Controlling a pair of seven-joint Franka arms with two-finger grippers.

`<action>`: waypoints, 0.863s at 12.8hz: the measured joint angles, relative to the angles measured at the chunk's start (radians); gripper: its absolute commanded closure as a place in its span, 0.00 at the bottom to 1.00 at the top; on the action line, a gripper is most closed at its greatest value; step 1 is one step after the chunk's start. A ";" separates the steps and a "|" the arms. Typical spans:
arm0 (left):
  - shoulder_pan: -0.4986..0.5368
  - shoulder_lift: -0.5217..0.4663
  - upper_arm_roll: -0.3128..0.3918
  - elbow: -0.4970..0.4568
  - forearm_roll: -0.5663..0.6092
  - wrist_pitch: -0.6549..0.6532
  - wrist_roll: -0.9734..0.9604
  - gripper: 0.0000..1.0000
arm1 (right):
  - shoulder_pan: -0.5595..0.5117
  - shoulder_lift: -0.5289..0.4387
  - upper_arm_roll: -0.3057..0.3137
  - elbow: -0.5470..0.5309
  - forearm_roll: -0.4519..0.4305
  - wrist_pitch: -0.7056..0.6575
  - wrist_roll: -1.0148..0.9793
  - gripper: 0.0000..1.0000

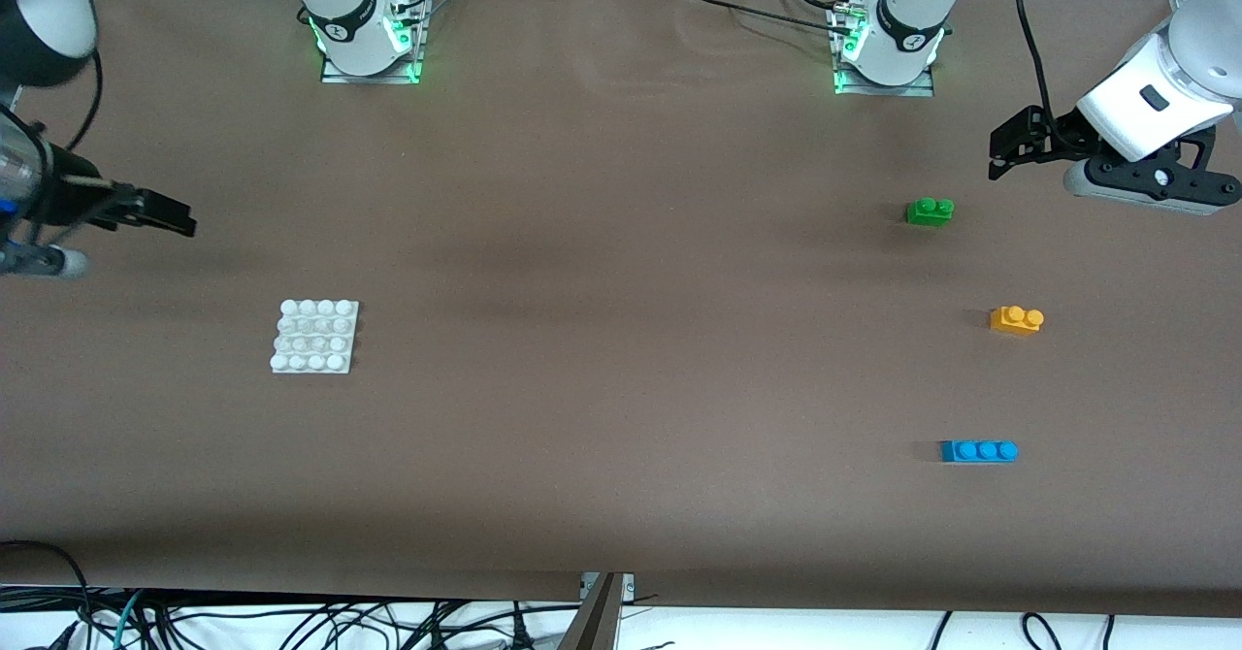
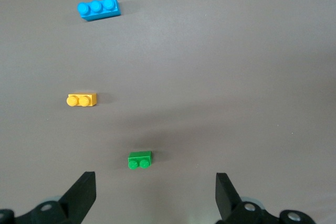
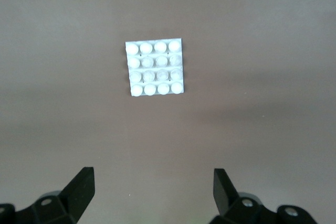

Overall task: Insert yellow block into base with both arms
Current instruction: 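Reach the right gripper down to the white base plate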

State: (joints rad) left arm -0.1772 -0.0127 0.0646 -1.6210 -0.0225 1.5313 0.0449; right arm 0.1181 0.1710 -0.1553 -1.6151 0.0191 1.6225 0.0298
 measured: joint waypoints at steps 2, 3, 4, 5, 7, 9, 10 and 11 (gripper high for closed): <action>0.009 0.008 0.000 0.000 0.000 0.000 0.000 0.00 | -0.004 0.080 -0.006 -0.003 0.076 0.046 0.001 0.00; 0.017 0.012 0.000 0.000 0.000 0.000 0.000 0.00 | -0.018 0.122 -0.009 -0.005 0.119 0.082 0.001 0.00; 0.024 0.015 0.000 0.001 0.000 0.000 0.000 0.00 | -0.037 0.169 -0.011 -0.007 0.163 0.120 0.000 0.00; 0.028 0.017 0.000 0.001 0.000 0.001 0.000 0.00 | -0.058 0.219 -0.013 -0.008 0.199 0.165 -0.001 0.00; 0.029 0.018 0.000 0.000 0.000 0.004 0.000 0.00 | -0.098 0.305 -0.015 -0.008 0.224 0.251 -0.008 0.00; 0.031 0.021 0.000 0.000 0.000 0.030 0.000 0.00 | -0.123 0.367 -0.015 -0.007 0.250 0.320 -0.037 0.00; 0.033 0.023 0.000 -0.003 0.000 0.043 0.000 0.00 | -0.130 0.393 -0.015 -0.007 0.257 0.346 -0.049 0.00; 0.038 0.026 0.000 -0.005 0.000 0.048 0.000 0.00 | -0.134 0.415 -0.015 -0.006 0.258 0.366 -0.056 0.00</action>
State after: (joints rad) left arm -0.1394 0.0132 0.0651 -1.6256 -0.0225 1.5795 0.0449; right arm -0.0161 0.5864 -0.1708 -1.6216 0.2776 1.9887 -0.0262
